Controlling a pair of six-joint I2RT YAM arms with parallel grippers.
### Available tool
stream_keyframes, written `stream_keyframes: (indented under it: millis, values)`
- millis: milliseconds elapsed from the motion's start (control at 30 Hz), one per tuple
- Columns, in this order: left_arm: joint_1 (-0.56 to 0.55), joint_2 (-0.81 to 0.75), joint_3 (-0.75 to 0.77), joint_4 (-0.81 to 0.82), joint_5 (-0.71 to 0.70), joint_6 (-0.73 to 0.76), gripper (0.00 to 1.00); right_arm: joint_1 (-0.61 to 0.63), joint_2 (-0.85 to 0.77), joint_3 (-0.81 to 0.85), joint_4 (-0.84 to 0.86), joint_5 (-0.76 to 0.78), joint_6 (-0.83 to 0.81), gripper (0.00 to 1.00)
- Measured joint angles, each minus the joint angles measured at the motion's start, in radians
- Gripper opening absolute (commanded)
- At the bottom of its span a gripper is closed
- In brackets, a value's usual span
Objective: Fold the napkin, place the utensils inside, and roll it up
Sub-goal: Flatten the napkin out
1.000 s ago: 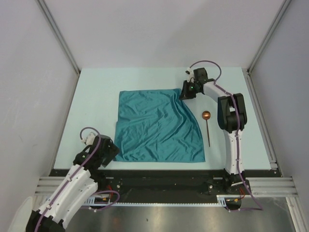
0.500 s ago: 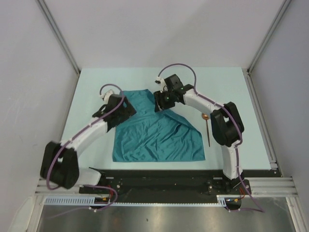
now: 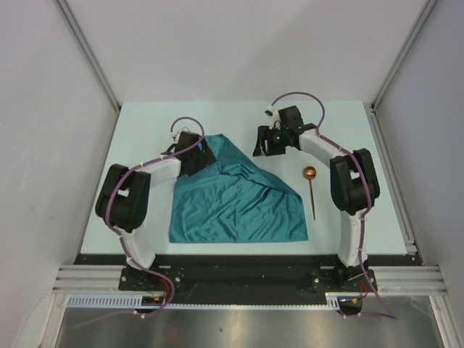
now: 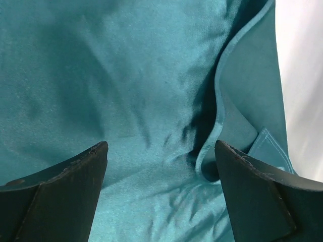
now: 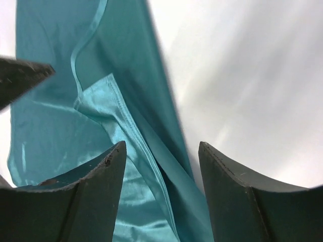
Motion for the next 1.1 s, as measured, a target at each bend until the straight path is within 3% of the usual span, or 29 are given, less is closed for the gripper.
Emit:
stream_keyframes:
  millis: [267,467,567,633,800,1100]
  values:
    - [0.031,0.000,-0.018,0.041,0.044,0.000,0.91,0.066,0.105,0.026,0.016,-0.098,-0.033,0.57]
    - [0.056,0.000,-0.033,0.050,0.066,0.000,0.91,0.087,0.118,0.027,0.017,-0.137,-0.051,0.45]
    - [0.066,0.000,-0.033,0.059,0.079,0.000,0.91,0.089,0.118,0.027,0.023,-0.147,-0.060,0.34]
    - [0.074,0.004,-0.033,0.069,0.095,0.000,0.91,0.090,0.118,0.027,0.025,-0.153,-0.061,0.19]
    - [0.091,0.012,-0.033,0.075,0.106,0.000,0.91,0.090,0.119,0.027,0.043,-0.145,-0.054,0.00]
    - [0.093,0.013,-0.033,0.075,0.106,0.007,0.91,0.015,0.119,0.027,0.109,-0.089,-0.007,0.03]
